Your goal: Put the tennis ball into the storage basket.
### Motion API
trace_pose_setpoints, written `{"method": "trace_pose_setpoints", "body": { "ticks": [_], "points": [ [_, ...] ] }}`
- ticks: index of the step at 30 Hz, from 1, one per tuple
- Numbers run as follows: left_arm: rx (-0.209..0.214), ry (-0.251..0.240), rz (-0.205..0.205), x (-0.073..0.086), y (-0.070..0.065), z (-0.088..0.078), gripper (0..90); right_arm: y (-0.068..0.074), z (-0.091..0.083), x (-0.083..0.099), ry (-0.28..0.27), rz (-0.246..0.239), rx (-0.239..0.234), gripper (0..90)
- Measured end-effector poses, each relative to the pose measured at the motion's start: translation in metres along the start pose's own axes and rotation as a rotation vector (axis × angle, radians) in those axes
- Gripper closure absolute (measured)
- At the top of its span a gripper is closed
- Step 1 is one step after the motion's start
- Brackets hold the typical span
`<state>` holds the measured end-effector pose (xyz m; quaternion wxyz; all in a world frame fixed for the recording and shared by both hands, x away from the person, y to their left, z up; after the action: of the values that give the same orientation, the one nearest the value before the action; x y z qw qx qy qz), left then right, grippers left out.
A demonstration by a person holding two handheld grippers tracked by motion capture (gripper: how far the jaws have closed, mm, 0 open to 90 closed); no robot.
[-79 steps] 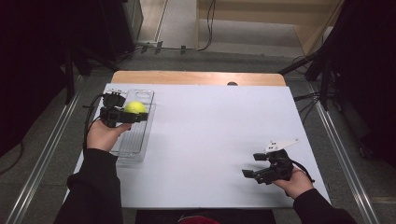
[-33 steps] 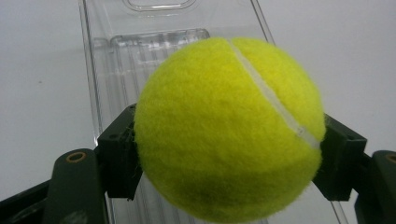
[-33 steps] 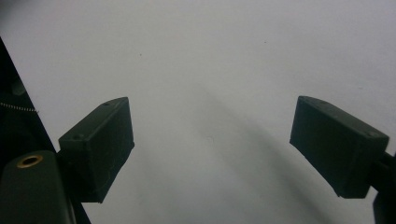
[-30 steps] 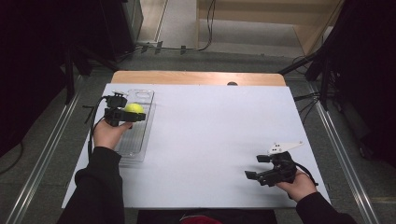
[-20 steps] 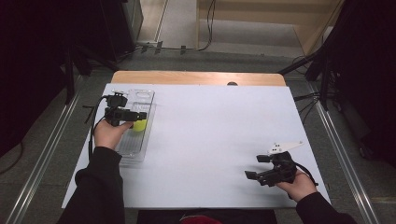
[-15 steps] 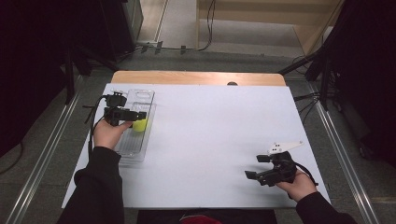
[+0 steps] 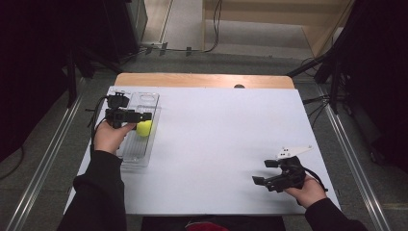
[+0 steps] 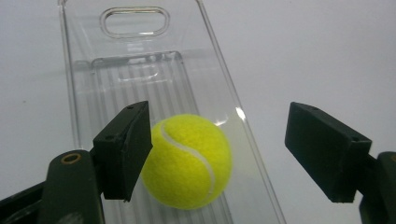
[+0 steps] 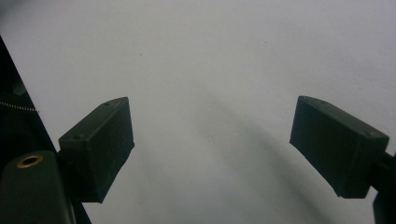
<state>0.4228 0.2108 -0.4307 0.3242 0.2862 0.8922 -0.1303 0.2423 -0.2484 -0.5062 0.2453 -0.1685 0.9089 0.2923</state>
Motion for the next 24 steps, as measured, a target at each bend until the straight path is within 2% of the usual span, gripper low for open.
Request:
{"method": "trace_pose_setpoints", "body": {
  "ticks": [4, 17, 24],
  "points": [
    [0.015, -0.001, 0.016, -0.003, -0.006, -0.002, 24.1, 0.000, 0.000, 0.000, 0.001, -0.002, 0.000, 11.4],
    [0.102, -0.014, 0.046, -0.010, -0.028, -0.003, 24.1, 0.000, 0.000, 0.000, 0.000, -0.002, 0.000, 11.5],
    [0.150, -0.022, 0.075, -0.014, -0.040, -0.003, 24.1, 0.000, 0.000, 0.000, 0.001, -0.003, 0.001, 11.4]
  ]
}}
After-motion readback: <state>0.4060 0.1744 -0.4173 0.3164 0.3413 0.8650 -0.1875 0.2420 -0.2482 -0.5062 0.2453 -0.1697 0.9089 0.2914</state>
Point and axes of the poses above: each handheld gripper's, and its own axes: z roughly forward along the jaws, x roughly out of its underside, y roughly to its left, the point moved 3 cm from there along z, roughly forward along the jaws, and after that the axes turned 15 degrees about z, right-handed, at the moved point
